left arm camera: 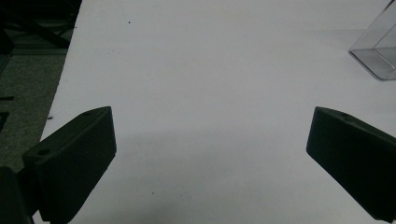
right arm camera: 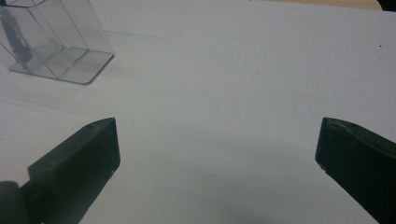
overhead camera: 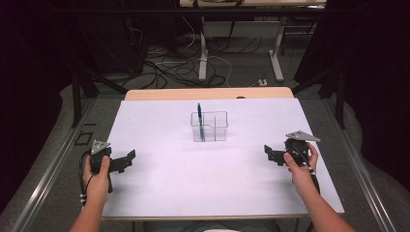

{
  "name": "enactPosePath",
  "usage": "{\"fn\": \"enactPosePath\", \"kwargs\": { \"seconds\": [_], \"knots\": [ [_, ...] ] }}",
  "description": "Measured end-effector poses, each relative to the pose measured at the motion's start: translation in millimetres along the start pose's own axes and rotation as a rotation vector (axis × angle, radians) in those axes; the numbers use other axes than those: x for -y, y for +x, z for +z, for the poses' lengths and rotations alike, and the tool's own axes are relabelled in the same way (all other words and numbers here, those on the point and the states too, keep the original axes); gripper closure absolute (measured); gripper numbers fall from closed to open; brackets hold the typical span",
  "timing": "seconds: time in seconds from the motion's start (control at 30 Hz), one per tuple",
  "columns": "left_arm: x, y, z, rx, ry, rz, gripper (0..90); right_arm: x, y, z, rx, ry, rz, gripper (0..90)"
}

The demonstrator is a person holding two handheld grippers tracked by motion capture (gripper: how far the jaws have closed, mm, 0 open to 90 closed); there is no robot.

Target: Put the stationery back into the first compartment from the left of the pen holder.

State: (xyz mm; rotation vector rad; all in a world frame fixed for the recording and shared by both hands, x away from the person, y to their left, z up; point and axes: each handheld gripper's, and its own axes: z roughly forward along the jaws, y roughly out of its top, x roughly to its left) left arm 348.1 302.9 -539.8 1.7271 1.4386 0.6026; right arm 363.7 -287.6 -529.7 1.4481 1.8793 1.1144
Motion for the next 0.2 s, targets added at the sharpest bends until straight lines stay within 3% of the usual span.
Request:
{"fn": "enactPosePath", "kwargs": {
  "seconds": [0.2],
  "knots": [
    [0.6,0.4,-1.5,0.002,-0.009,0.001,1.7,0.8,0.1,1.9,0.003,0.008,0.001,0.0]
  ]
}}
